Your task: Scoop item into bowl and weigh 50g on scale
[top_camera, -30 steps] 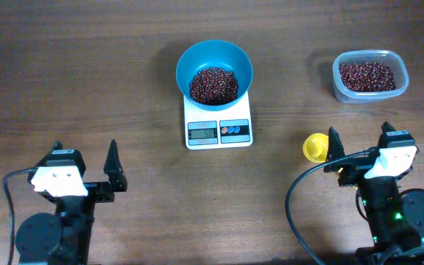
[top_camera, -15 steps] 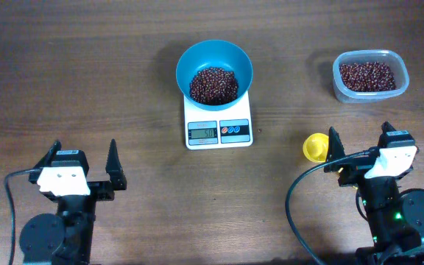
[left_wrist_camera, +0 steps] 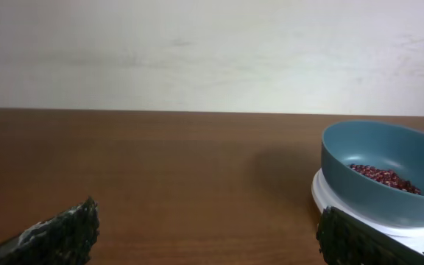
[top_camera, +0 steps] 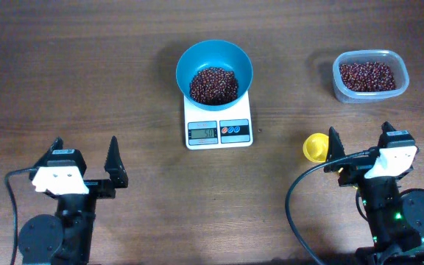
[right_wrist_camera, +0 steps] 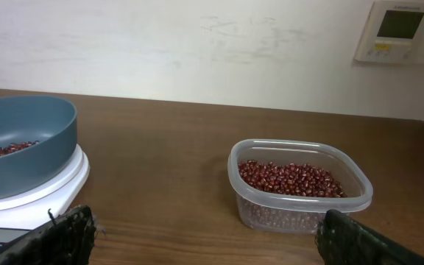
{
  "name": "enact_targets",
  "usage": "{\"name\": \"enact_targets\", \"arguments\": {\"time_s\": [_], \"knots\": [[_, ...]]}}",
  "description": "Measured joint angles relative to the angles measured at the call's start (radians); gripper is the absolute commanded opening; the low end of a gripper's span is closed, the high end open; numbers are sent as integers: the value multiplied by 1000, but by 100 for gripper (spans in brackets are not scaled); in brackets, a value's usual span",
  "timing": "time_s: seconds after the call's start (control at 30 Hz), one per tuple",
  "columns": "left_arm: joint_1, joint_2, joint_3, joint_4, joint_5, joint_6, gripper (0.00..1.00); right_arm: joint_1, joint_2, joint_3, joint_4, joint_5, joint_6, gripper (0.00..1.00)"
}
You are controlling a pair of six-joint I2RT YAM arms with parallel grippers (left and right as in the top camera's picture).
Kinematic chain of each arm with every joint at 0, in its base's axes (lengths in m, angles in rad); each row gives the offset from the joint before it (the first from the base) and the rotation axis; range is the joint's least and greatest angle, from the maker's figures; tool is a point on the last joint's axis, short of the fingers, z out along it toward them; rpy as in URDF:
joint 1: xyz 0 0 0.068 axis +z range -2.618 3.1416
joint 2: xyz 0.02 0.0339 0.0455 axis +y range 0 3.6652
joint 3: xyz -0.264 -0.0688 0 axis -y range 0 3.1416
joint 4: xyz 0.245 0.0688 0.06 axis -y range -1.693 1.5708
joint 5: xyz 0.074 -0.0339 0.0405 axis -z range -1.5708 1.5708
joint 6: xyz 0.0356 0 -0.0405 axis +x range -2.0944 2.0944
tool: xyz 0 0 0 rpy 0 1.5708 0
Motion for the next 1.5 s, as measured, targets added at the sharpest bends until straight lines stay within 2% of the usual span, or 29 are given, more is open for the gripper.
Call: {"name": "enact_targets", "arguments": {"time_s": [0.1,0.47,0.57,1.5], "knots": [[0,3,0,-55,-7,-20,99,0,0,0,0,0,1,99],[-1,-17,0,-55,-7,-24,99,0,0,0,0,0,0,99],[-62,-18,0,-55,-10,-24,99,0,0,0,0,0,0,99],[-63,-18,0,-56,-10,-24,99,0,0,0,0,0,0,99]]}}
